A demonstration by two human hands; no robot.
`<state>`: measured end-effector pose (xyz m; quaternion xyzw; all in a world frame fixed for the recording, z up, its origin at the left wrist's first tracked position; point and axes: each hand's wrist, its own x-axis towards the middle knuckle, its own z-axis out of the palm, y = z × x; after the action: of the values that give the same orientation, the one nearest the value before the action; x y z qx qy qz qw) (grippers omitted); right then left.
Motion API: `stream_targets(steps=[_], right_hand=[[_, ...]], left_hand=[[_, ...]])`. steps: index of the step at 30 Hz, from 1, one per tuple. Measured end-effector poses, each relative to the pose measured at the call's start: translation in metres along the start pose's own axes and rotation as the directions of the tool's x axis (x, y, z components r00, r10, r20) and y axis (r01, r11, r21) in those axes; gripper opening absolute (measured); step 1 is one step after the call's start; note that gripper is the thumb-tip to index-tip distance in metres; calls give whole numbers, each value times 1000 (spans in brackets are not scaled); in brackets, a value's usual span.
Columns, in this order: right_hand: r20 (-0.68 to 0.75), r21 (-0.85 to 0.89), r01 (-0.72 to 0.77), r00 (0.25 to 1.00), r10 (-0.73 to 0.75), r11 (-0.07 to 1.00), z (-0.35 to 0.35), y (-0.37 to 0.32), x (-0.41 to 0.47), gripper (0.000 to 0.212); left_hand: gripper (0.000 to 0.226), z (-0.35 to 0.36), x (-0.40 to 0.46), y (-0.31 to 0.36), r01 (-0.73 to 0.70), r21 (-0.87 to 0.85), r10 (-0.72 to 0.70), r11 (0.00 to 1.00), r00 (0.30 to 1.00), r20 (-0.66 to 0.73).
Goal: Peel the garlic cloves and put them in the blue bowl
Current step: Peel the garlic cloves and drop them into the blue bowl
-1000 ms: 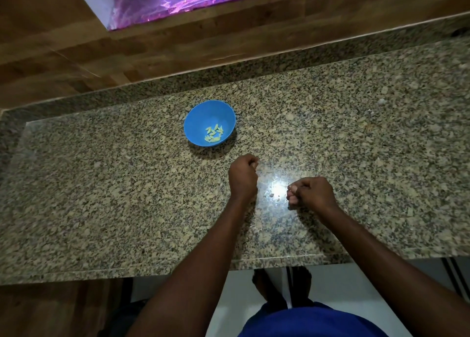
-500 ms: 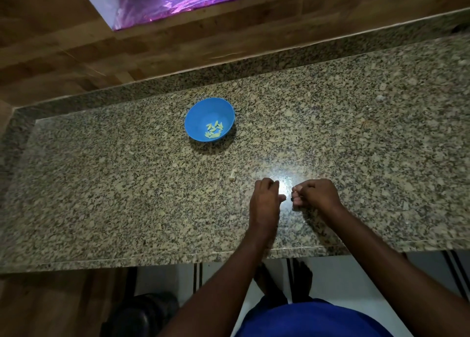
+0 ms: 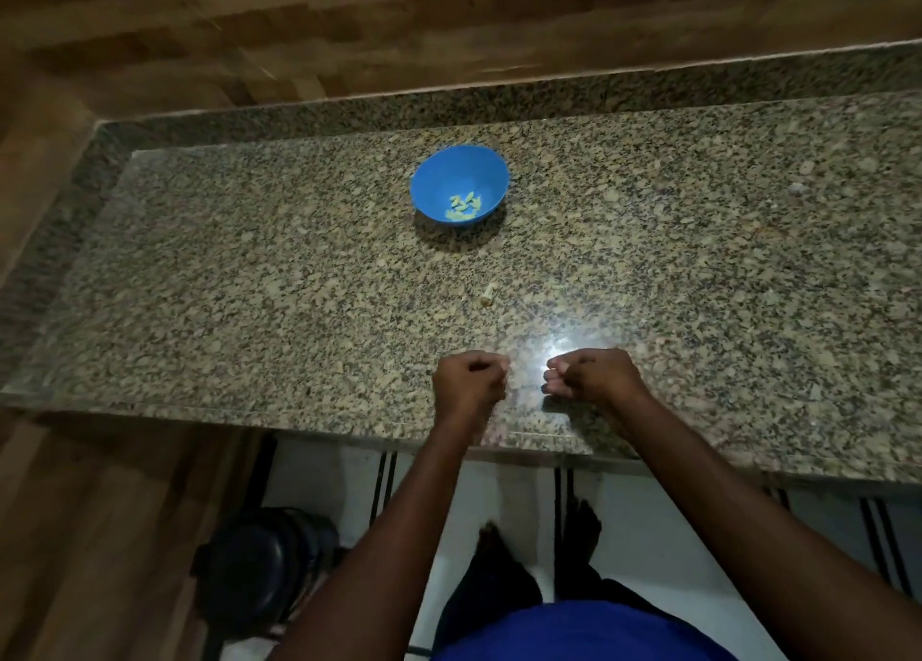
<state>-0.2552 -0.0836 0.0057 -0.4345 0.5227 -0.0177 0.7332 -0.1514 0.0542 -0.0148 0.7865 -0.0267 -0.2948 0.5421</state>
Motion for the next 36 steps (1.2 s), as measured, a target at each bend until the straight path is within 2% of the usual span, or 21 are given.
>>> stream_targets(steps=[1,4,9,11,15,20,23,27,32,36], right_hand=[[26,-7,18,1000,-18,1000,12,3,-6,8],[107,-27,47,993,-43,999,54,8,-28,15],[264,-100,-5,964,31,995,154,35,-63,15],[310,-152,-16,948,63,988,206,57,-78,12],[400,-253,-6,910,111,967,318,117,-122,19],[497,-367,20,849,178,930,446,205,-168,16],[526,-433,10,815,244,902,500,243,-191,16],[533,-533,47,794,292,845,550,282,-208,21],[526,-640,94,777,346,762,587,326,-196,17],[465,-687,70,807,364,723,607,368,-160,12]], left_hand=[[10,-13,-5,2,96,-160,-92,983,995,28],[9,-60,-24,1,170,-343,-157,924,985,65],[15,-165,-59,-19,165,-682,-177,713,983,53],[16,-218,-72,-35,121,-759,-178,639,984,7],[16,-333,-105,-82,35,-831,-193,556,977,-87],[16,-474,-140,-159,-55,-848,-233,527,950,-206],[15,-533,-159,-195,-86,-874,-284,479,927,-247],[15,-586,-172,-235,-105,-898,-343,427,900,-268],[17,-615,-174,-281,-103,-898,-408,428,865,-294],[15,-624,-157,-323,-56,-907,-478,418,835,-272]])
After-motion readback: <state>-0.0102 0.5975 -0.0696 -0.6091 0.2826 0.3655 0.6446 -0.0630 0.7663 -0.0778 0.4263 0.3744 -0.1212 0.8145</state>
